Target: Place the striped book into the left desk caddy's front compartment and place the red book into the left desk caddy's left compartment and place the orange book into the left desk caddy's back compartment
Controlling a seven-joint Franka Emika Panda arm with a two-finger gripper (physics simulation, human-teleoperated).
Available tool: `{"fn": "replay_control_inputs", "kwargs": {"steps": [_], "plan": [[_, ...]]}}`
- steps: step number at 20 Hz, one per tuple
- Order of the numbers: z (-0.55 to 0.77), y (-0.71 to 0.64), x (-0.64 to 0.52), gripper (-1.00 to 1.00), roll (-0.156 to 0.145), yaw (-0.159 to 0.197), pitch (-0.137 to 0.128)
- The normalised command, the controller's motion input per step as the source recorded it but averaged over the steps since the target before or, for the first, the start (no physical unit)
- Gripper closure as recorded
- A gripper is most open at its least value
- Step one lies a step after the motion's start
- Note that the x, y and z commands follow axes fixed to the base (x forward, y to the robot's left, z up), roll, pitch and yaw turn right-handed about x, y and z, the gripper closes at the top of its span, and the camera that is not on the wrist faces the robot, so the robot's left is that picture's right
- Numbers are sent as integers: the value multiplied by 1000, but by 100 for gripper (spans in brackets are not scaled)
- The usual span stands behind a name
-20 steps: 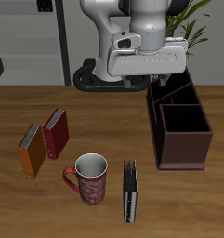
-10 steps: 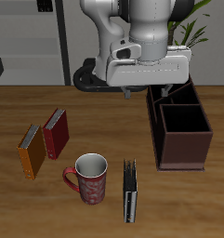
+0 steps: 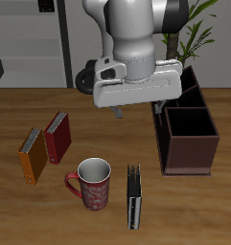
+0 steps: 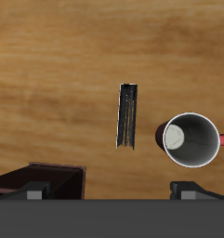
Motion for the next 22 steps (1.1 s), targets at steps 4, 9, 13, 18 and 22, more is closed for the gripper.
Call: {"fn": "replay_control_inputs", "kwargs": {"steps": [4,9,13,18,22], "plan": [[-126,-204,306,-100,9,23,0],[-124,-103,268,-100,-35,-28,-33],[-235,60,204,-100,-67,-10,-43],[-262,143,126,-100,-95,-31,-46],[-202,82,107,-100,-83,-16,-17]]}}
